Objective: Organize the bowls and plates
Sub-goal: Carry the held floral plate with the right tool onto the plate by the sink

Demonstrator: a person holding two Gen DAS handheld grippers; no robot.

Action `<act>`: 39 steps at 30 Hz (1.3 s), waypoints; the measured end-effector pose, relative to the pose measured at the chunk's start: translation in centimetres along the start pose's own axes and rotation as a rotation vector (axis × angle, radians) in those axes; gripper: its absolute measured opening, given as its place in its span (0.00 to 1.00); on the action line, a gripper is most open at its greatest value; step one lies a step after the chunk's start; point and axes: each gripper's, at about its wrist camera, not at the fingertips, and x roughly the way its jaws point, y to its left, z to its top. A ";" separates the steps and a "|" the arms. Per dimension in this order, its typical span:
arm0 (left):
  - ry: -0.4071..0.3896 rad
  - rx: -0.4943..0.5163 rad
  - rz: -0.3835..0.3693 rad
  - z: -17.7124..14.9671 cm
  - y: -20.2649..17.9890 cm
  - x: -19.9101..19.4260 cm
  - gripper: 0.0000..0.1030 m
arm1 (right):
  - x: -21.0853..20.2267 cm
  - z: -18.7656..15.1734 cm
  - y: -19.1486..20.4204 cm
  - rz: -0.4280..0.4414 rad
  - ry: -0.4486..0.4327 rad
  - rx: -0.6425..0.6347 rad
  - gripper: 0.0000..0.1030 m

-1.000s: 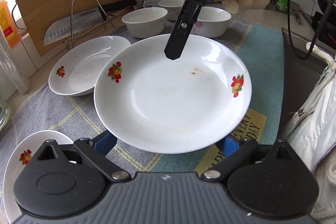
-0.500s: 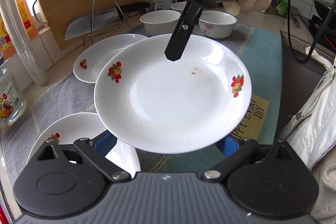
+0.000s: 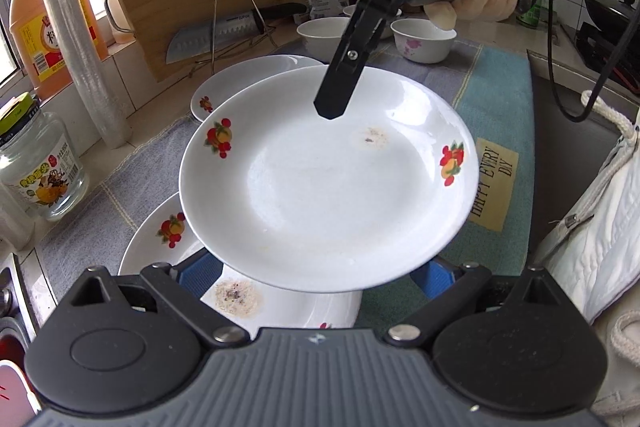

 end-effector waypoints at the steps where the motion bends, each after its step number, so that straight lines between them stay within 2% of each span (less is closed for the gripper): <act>1: 0.000 0.003 -0.004 -0.3 0.3 -0.2 0.96 | 0.2 0.1 0.3 -0.001 -0.002 0.003 0.76; 17: -0.006 0.046 -0.045 -3.4 4.2 -2.1 0.96 | 3.7 1.9 3.5 -0.043 -0.021 0.050 0.76; 39: 0.010 0.028 -0.065 -4.7 5.1 -2.0 0.96 | 6.1 2.4 3.9 -0.060 0.004 0.075 0.76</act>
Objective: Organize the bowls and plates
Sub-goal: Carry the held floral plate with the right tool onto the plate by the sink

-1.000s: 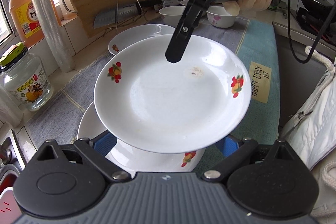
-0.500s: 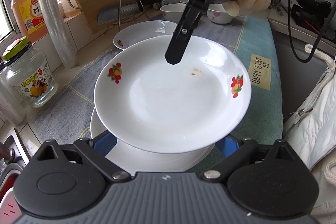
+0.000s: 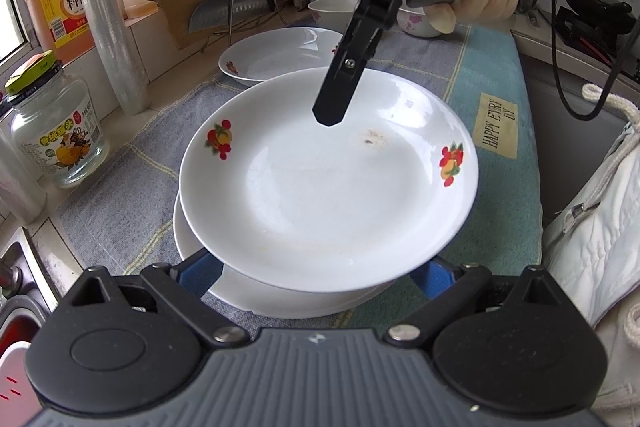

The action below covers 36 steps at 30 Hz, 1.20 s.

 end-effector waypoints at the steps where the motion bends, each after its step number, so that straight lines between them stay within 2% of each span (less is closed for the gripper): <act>1: 0.001 -0.001 -0.001 0.0 0.0 0.0 0.96 | 0.1 0.0 0.0 -0.003 0.002 0.001 0.76; 36: 0.024 -0.025 -0.029 -0.3 0.3 0.0 0.96 | 2.0 0.3 0.6 -0.032 0.017 -0.014 0.76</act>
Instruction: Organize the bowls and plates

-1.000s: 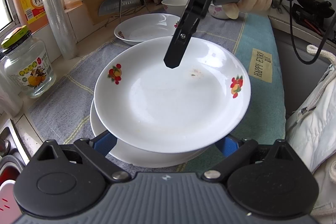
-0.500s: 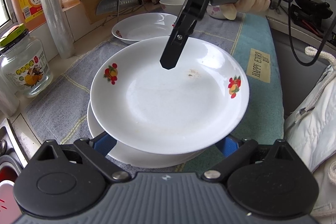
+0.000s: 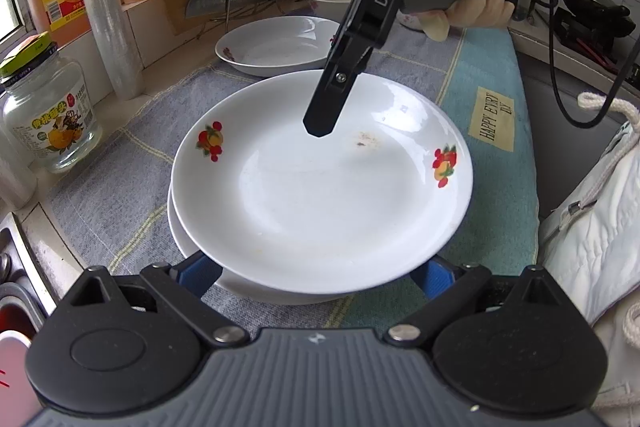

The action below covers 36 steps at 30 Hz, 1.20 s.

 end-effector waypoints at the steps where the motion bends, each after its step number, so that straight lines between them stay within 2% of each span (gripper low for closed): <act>1: 0.002 -0.003 0.000 -0.1 0.0 0.0 0.96 | 0.1 0.0 0.0 -0.001 0.003 0.000 0.76; 25: 0.060 -0.032 0.012 0.1 -0.2 -0.3 0.96 | 1.5 -0.1 1.2 -0.057 0.010 -0.025 0.76; 36: 0.056 -0.056 0.026 0.0 -0.1 -0.8 0.95 | 1.6 0.0 1.5 -0.075 0.021 -0.020 0.77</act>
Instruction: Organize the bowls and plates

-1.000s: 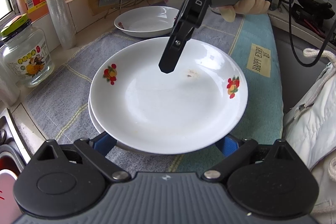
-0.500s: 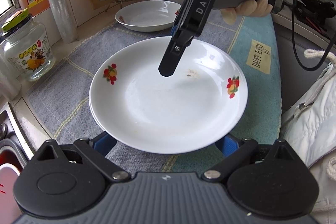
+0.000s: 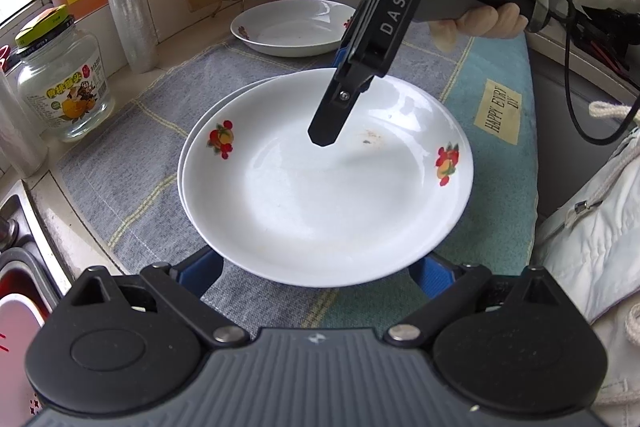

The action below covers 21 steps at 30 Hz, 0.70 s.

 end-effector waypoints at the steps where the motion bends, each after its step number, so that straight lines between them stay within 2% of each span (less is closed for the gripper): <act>1: -0.001 0.002 0.003 0.0 0.0 -0.1 0.95 | 0.0 0.0 0.0 -0.002 0.002 0.001 0.77; 21: -0.019 0.010 0.013 -0.1 -0.1 -0.7 0.95 | -0.3 0.1 -0.3 0.009 0.016 0.032 0.77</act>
